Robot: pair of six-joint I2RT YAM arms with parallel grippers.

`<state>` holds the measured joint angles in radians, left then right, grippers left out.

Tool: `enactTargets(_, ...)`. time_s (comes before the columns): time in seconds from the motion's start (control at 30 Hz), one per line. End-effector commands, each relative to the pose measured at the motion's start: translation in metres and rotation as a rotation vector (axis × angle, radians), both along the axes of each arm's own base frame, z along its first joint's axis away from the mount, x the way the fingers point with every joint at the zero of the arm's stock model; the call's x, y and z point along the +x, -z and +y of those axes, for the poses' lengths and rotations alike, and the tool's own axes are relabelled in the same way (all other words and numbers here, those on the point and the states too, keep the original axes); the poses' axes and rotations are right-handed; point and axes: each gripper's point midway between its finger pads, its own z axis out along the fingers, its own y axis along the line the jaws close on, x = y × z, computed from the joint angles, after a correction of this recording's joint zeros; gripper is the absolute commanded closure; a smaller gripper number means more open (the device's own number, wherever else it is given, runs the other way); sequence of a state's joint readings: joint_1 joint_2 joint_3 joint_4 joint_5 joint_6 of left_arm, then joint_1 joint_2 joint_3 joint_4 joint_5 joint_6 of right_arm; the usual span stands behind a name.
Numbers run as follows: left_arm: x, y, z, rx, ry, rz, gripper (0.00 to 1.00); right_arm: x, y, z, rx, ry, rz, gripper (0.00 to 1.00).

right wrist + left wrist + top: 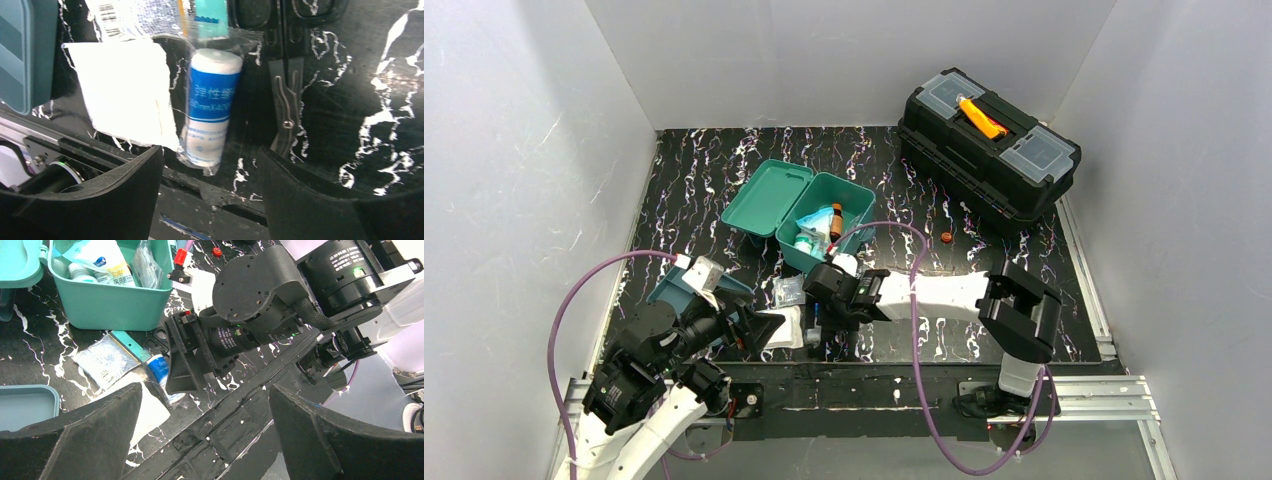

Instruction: Organize the medicine kit

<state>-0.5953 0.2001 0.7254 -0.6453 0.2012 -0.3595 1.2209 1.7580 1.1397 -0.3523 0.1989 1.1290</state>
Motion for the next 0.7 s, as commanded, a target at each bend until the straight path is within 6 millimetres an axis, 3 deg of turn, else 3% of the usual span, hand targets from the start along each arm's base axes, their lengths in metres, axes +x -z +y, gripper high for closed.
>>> enactTargets(0.0,0.0,0.003,0.0,0.008,-0.002,0.009,0.02,0.009,-0.011,0.022,0.052,0.041,-0.019,0.25)
enactTargets(0.13,0.001,0.003,0.0,0.008,-0.002,0.01,0.02,0.01,-0.006,0.027,0.055,0.042,-0.017,0.28)
enactTargets(0.27,0.001,0.004,-0.001,0.012,0.0,0.016,0.02,0.009,0.0,0.028,0.039,0.036,-0.008,0.37)
enactTargets(0.67,0.002,0.005,-0.001,0.016,0.003,0.02,0.02,0.008,0.003,0.018,0.012,0.024,-0.017,0.88)
